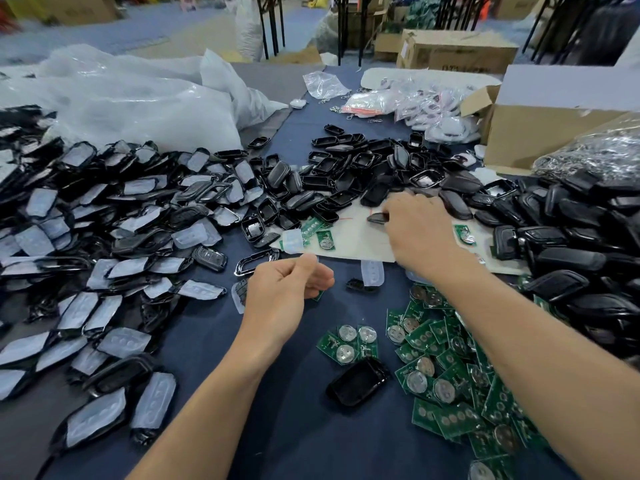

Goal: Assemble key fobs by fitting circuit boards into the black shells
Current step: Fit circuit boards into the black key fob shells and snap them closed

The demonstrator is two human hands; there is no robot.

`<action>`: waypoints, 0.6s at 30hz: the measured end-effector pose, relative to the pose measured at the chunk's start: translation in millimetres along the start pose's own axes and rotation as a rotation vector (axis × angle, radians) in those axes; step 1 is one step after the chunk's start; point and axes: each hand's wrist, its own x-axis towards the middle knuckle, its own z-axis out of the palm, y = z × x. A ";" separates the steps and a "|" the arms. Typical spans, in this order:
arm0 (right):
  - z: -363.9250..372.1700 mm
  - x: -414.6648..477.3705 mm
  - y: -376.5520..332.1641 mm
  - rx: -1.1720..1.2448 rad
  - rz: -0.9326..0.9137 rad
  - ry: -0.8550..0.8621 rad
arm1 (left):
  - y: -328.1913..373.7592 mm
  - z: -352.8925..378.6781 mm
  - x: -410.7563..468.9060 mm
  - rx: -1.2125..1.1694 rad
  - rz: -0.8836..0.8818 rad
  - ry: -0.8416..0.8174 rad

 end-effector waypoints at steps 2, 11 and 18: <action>-8.1 -14.8 -11.7 0.066 -0.021 0.017 | -0.3 1.1 -0.1 -0.007 0.004 0.011; -24.1 -79.4 -56.8 1.373 0.277 0.010 | 5.1 3.0 -5.0 -0.154 0.110 -0.056; -14.2 -95.5 -65.5 1.583 0.219 -0.113 | 10.2 -4.2 -9.2 -0.373 0.170 -0.455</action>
